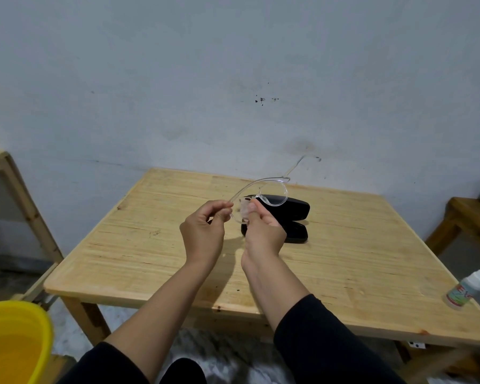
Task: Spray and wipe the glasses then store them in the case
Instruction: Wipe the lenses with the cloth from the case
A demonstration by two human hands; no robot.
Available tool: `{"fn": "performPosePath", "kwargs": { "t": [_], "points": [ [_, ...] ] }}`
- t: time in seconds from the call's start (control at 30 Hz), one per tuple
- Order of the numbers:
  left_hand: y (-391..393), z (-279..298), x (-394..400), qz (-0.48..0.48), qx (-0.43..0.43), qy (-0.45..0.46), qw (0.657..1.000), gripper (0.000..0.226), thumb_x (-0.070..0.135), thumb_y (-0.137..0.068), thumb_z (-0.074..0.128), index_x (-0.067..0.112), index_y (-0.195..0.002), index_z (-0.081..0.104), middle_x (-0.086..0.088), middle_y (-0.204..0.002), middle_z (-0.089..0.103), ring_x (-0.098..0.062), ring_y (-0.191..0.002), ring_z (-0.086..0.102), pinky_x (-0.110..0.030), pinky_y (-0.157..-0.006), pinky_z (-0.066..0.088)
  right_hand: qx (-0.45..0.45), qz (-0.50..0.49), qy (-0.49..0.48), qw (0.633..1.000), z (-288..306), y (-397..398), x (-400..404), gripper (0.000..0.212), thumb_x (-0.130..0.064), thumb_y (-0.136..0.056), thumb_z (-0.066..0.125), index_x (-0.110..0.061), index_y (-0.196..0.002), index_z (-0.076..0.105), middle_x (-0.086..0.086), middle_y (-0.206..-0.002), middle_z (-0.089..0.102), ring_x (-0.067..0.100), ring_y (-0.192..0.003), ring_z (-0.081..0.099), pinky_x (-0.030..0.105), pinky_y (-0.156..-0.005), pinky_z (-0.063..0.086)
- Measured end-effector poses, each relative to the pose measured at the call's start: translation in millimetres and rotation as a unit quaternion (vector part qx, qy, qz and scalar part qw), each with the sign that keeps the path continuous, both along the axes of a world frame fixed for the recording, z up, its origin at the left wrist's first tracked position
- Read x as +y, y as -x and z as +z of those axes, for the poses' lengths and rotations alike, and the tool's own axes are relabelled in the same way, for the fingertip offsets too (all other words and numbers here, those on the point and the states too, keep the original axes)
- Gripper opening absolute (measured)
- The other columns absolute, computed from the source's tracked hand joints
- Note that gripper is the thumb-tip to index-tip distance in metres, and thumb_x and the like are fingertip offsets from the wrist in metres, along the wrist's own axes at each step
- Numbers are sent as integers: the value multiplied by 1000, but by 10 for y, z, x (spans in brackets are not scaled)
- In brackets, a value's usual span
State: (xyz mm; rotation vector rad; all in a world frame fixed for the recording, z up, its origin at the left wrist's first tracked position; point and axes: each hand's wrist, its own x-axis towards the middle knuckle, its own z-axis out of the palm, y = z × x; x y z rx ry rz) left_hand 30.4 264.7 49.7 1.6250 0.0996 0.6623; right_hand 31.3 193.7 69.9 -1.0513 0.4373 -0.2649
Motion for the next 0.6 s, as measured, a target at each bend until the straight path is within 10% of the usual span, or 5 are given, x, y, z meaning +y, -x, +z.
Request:
{"fn": "performPosePath", "kwargs": {
  "t": [0.37, 0.6],
  "points": [
    [12, 19, -31, -37, -24, -22, 999, 15, 6, -80, 67, 20, -77, 70, 25, -67, 68, -1, -63, 64, -10, -61, 47, -55, 6, 99, 994, -70, 51, 22, 22, -13, -87, 64, -33, -81, 68, -6, -109, 69, 11, -105, 64, 27, -96, 49],
    [-16, -11, 80, -37, -24, -19, 999, 27, 3, -79, 65, 29, -73, 69, 21, -68, 69, -5, -66, 65, -18, -66, 52, -91, 162, 215, 959, -44, 36, -143, 26, -6, -87, 61, -28, -76, 70, -4, -92, 71, 8, -78, 66, 19, -73, 51]
  ]
}}
